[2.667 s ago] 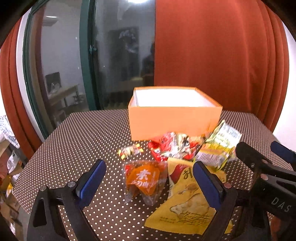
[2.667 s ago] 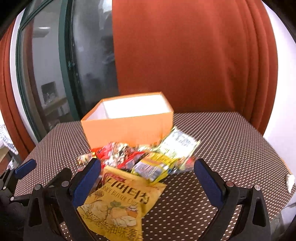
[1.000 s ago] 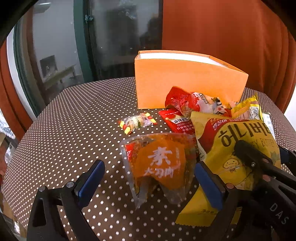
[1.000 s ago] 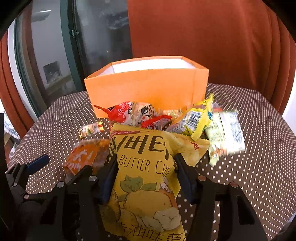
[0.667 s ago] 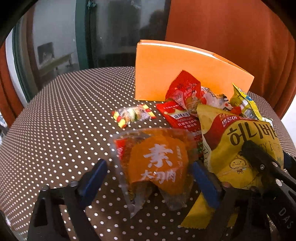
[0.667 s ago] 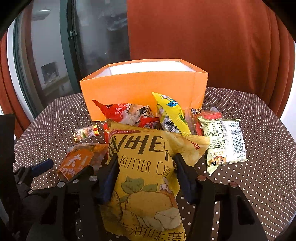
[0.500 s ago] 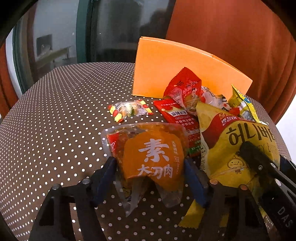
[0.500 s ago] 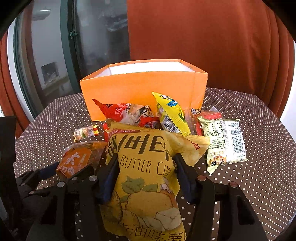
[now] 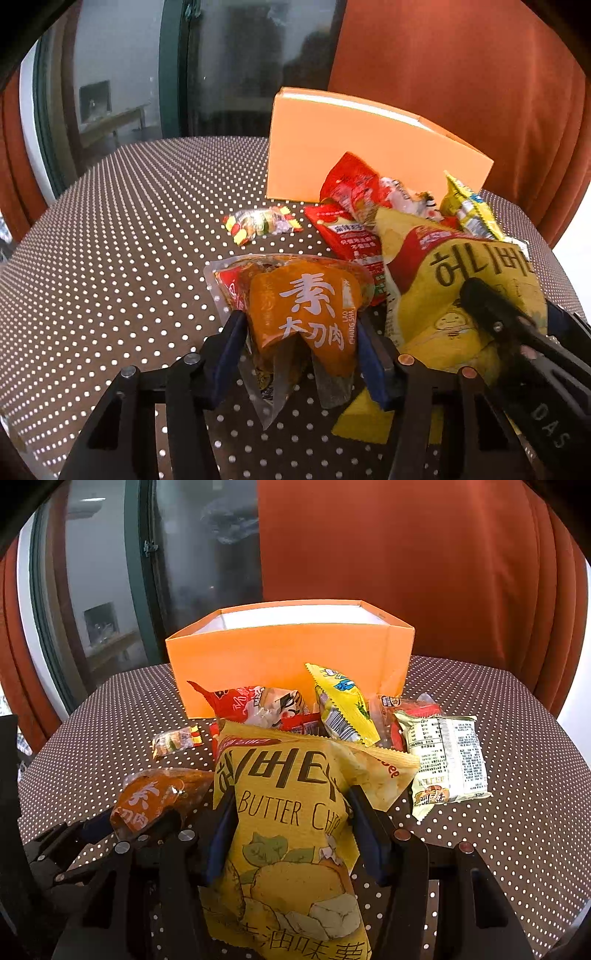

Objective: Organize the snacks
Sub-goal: 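Grasp the orange meat snack packet with the left tool while the right tool grasps the yellow chip bag, then lift both packets and carry them over the orange box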

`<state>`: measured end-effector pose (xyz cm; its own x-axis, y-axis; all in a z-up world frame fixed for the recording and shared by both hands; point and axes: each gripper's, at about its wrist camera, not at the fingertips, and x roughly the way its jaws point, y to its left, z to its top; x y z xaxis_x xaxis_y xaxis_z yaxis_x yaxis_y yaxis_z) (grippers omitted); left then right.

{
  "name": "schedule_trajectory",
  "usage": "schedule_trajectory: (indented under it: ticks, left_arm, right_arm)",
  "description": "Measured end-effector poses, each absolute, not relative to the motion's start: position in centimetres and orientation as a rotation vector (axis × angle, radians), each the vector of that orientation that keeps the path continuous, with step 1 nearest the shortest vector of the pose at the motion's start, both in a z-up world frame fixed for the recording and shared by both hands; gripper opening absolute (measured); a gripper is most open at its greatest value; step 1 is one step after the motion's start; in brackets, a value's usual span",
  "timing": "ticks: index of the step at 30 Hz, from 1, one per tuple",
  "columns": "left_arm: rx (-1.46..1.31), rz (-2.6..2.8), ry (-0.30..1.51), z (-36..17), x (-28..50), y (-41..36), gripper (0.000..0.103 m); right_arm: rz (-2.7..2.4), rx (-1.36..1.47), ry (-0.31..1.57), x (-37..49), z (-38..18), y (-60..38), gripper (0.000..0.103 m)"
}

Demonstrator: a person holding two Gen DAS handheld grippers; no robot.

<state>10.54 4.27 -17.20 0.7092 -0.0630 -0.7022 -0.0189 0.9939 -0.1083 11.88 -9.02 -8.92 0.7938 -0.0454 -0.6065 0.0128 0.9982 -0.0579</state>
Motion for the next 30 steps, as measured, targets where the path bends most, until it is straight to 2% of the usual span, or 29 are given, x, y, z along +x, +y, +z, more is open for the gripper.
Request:
schedule_trajectory:
  ticks: [30]
  left_arm:
    - [-0.086, -0.013, 0.568, -6.6, 2.6, 2.3, 0.058]
  right_arm:
    - [0.023, -0.009, 0.505, 5.9, -0.4, -10.1, 0.060]
